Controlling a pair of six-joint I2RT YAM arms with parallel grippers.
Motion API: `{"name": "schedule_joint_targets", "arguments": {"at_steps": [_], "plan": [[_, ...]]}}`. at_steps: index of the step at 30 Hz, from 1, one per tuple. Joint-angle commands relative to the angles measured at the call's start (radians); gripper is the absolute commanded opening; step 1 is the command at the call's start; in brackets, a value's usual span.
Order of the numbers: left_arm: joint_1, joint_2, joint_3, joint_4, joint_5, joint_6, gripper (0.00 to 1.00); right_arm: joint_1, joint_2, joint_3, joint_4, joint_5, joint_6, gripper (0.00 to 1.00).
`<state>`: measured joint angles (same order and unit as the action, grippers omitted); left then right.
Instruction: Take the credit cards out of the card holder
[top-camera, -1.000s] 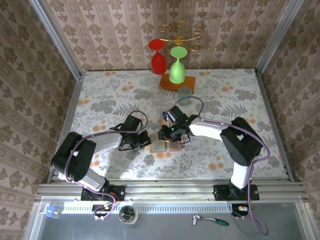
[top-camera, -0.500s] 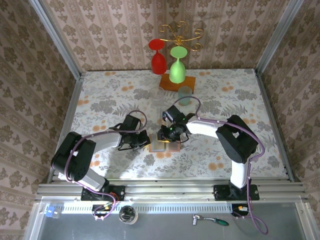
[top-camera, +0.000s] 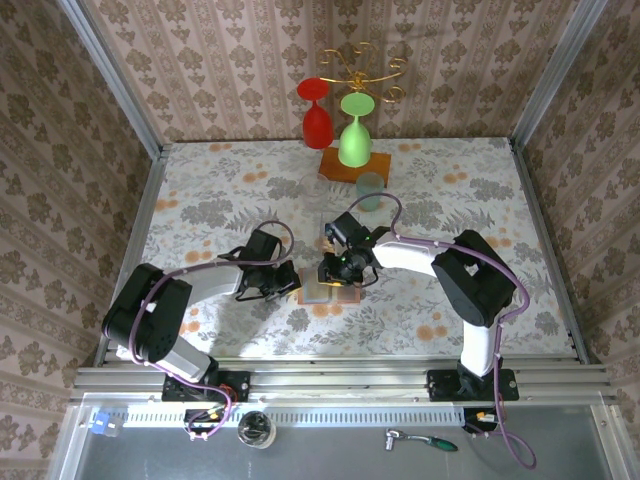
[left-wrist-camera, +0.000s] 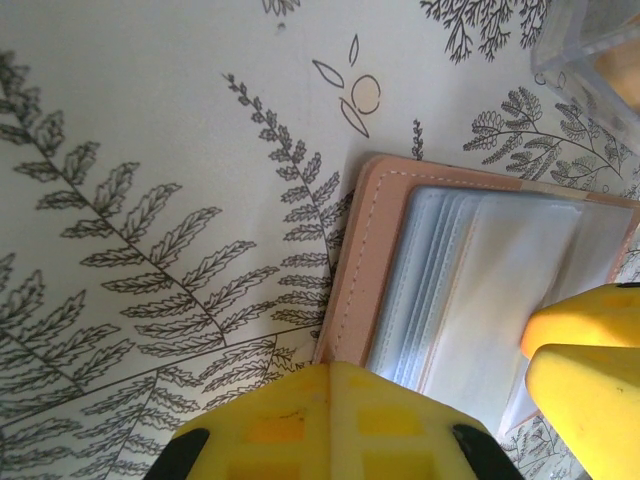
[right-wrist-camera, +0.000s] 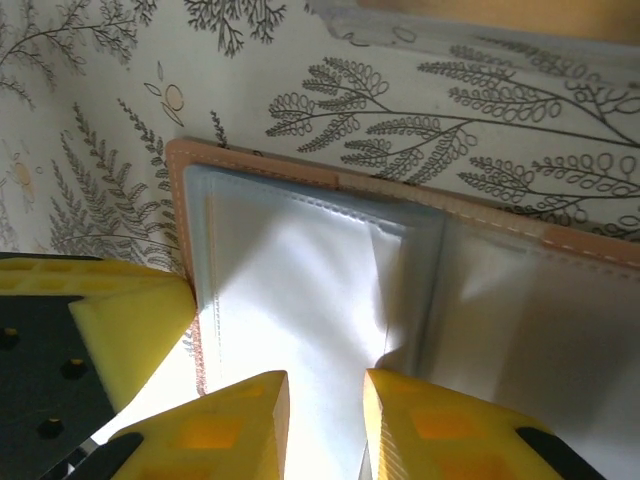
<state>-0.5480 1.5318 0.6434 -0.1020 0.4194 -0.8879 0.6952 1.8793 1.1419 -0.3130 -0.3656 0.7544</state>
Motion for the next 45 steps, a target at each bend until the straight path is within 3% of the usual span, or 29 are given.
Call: {"name": "schedule_joint_targets", "arguments": {"at_steps": [1,22,34,45], "plan": [[0.006,0.012,-0.016,-0.025,-0.005,0.021,0.03,0.003,-0.028,-0.009,-0.053,0.054,-0.024,0.28],[0.001,-0.086,0.048,-0.105,-0.028,0.014,0.07,-0.001,-0.033,-0.03,-0.036,0.05,-0.024,0.26],[-0.059,-0.061,0.069,0.003,0.007,-0.061,0.28,-0.003,-0.033,-0.045,-0.022,0.042,-0.023,0.25],[-0.084,0.012,0.068,0.076,0.033,-0.099,0.27,-0.008,-0.038,-0.053,-0.016,0.037,-0.025,0.25]]}}
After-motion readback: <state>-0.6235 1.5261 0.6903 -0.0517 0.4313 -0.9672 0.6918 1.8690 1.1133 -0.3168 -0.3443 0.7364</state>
